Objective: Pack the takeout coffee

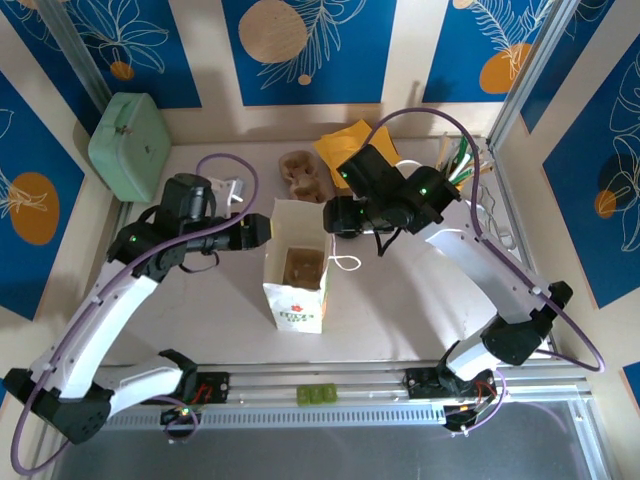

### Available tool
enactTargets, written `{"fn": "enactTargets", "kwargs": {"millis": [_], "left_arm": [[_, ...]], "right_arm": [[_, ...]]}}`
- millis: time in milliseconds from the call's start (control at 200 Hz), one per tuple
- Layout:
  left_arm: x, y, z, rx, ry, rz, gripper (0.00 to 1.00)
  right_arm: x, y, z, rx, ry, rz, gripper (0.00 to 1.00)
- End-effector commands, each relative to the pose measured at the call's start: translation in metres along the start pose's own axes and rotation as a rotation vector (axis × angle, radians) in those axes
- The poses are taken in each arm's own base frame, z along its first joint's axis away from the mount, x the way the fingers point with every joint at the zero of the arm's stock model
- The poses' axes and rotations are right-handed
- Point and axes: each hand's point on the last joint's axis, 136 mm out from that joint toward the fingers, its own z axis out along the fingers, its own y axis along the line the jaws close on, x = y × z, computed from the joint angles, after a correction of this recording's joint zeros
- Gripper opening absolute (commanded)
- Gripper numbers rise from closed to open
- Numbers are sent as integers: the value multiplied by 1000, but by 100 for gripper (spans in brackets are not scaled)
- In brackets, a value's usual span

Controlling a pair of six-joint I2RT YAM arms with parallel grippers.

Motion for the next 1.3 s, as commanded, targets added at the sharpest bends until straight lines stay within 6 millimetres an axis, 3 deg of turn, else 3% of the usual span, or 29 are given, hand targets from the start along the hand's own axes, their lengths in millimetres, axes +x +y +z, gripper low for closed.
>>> {"fn": "enactTargets", "kwargs": {"millis": [0,180,575,810,1070,1296], "left_arm": [[-10,5,-25,-74,-93,47,54],[-9,8,-34,-82,-129,54,56],[0,13,-32,-83,-116,46,58],[3,15,-33,-87,-117,47,59],[0,15,-45,-100,-161,52,60],[-6,20,-58,-131,-231,52,60]], "right_arm": [[15,3,10,-17,93,79,72],[23,11,27,-44,159,93,69],[23,17,56,-26,205,83,67],[22,16,66,-17,217,69,41],[18,27,49,-78,144,12,10],[20,40,26,-146,61,-73,4]]}}
